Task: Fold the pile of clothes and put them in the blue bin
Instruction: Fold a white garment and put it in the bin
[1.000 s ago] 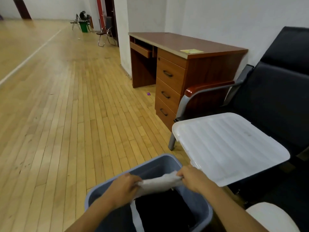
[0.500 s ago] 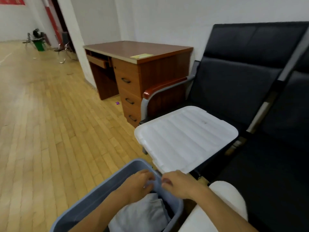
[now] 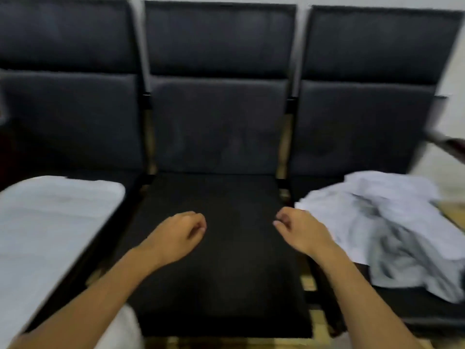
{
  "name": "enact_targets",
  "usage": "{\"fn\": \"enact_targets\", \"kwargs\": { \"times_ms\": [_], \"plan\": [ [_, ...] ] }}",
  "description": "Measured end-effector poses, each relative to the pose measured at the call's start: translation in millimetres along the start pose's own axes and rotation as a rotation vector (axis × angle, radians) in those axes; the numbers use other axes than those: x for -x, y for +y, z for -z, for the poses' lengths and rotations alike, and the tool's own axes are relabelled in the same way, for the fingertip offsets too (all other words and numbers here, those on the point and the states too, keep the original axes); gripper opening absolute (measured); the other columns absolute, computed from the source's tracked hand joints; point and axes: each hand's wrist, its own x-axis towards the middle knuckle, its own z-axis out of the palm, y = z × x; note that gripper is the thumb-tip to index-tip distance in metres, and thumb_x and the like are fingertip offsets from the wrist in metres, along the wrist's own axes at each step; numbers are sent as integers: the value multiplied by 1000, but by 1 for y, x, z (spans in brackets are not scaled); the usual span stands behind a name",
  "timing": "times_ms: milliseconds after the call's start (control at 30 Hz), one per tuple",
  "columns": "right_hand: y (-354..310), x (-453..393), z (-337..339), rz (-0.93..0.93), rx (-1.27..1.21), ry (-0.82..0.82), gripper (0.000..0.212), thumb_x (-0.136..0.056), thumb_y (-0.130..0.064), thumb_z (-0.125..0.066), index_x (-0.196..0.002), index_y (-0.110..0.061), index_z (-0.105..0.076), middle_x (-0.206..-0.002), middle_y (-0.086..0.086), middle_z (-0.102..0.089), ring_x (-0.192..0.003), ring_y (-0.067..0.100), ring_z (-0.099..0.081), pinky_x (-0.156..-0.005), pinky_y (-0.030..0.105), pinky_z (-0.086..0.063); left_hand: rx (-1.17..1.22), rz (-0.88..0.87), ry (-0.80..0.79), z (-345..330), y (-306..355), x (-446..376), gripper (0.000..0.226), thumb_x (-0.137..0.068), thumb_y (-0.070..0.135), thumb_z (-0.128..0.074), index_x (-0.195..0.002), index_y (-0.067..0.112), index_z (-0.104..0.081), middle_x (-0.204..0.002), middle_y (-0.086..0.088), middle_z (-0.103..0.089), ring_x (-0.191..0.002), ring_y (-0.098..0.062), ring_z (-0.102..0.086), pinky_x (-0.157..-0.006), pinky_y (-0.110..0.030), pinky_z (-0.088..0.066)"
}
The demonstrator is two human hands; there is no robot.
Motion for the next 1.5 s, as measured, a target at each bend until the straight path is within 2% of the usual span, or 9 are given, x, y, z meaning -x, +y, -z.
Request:
{"fn": "enact_targets", "kwargs": {
  "times_ms": [167, 300, 467, 567, 667, 833, 1033, 1300, 1500],
  "plan": [
    [156, 13, 15, -630, -135, -5, 78, -87, -44, -71, -147, -9, -36, -149, 15, -44, -135, 32, -44, -106, 35, -40, -55, -81, -203, -41, 41, -56, 9, -98, 30, -53, -95, 34, -61, -94, 15, -58, -83, -1, -60, -78, -26, -55],
    [162, 8, -21, -485, 40, -198, 114, -59, -83, -66, -151, -29, -27, -151, 10, -32, -141, 34, -28, -116, 43, -28, -64, -131, -301, -54, 58, -61, 13, -98, 37, -51, -90, 34, -61, -90, 16, -59, -79, -1, -60, -75, -24, -54],
    [133, -16, -50, -361, 139, 22, 34, -94, -39, -57, -121, -19, -52, -122, 7, -51, -117, 29, -51, -93, 36, -45, -12, -102, -298, -40, 58, -57, 13, -99, 36, -51, -89, 34, -60, -87, 14, -61, -76, -4, -62, -74, -28, -57],
    [105, -22, -37, -315, 0, 128, 19, -104, -28, -43, -107, -18, -59, -109, 8, -63, -105, 29, -61, -85, 35, -47, 0, -99, -275, -30, 51, -51, 13, -100, 35, -51, -90, 35, -59, -87, 13, -62, -76, -4, -62, -75, -29, -57],
    [51, -20, -2, -129, -381, 293, 23, -104, -22, -42, -83, -22, -51, -78, -7, -58, -78, 13, -57, -67, 24, -41, 89, -105, -221, -21, 46, -45, 9, -99, 41, -52, -105, 47, -50, -94, 16, -58, -81, -2, -60, -73, -25, -55],
    [-65, 23, 40, 245, -870, 257, 24, -107, -26, -39, -98, -15, -58, -89, -13, -63, -87, 1, -60, -76, 23, -48, 704, -174, 16, -14, 48, -39, 100, -76, 35, -84, -147, 54, -16, -135, 27, -45, -119, 0, -55, -92, -27, -52],
    [-103, 33, 46, 190, -1227, 309, 35, -107, -32, -38, -109, -12, -67, -109, 14, -70, -109, 35, -65, -95, 61, -50, 749, -82, 156, 18, 36, -12, 31, -81, 39, -76, -109, 46, -64, -106, 18, -69, -99, -1, -66, -82, -29, -54],
    [-98, 15, 18, -7, -1103, 94, 37, -101, -47, -40, -111, -24, -67, -100, 0, -73, -95, 13, -71, -80, 31, -57, 826, -25, 106, 17, 21, -3, 15, -89, 31, -71, -104, 32, -70, -57, 8, -50, -55, -6, -45, -60, -22, -43],
    [-111, 10, 16, 68, -1106, -114, 34, -96, -52, -45, -95, -26, -68, -81, -15, -72, -81, 5, -71, -68, 20, -57, 727, 8, -50, 10, 19, -6, 58, -79, 49, -77, -128, 49, -47, -114, 18, -59, -102, -5, -62, -85, -26, -57]
  ]
}}
